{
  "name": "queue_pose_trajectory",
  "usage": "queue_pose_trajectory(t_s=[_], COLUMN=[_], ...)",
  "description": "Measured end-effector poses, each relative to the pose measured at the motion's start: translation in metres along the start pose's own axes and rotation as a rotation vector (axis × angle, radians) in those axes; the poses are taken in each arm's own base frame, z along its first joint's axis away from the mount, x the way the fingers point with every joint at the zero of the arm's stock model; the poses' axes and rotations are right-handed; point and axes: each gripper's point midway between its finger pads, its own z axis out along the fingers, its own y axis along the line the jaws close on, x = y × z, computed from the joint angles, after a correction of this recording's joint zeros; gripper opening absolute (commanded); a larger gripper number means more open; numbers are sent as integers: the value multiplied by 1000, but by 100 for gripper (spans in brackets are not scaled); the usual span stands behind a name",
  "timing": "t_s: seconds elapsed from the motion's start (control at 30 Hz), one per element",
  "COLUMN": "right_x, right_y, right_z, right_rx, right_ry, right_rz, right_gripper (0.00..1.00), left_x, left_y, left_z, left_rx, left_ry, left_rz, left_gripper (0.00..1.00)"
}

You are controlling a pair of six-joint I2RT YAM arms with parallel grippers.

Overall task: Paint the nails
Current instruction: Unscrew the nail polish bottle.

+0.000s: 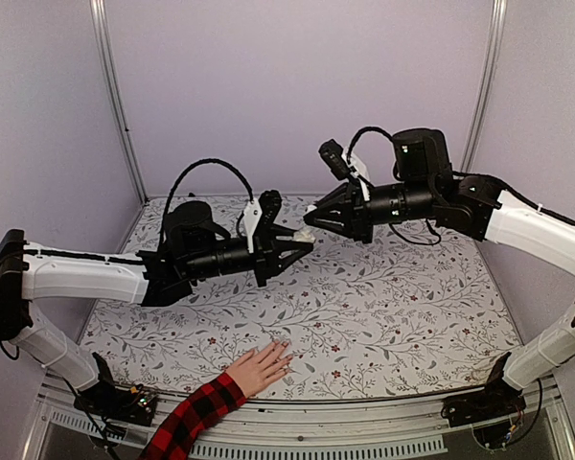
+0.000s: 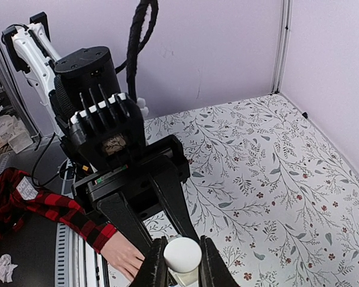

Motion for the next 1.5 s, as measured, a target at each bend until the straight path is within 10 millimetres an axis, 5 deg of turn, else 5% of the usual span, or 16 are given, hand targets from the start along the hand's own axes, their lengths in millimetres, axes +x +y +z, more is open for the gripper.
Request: queue_pose_trajectory(t_s=[1.5], right_x=[-7], right_y=[2], right_z=[-6], right_rx=[8], right_ry=[-25], right_rz=[-18], right_gripper=[0], left_x=[4], left_y=[0], left_z=[-1], left_rx=[-4], left_ry=[6], left_rz=[-9], left_gripper=[0])
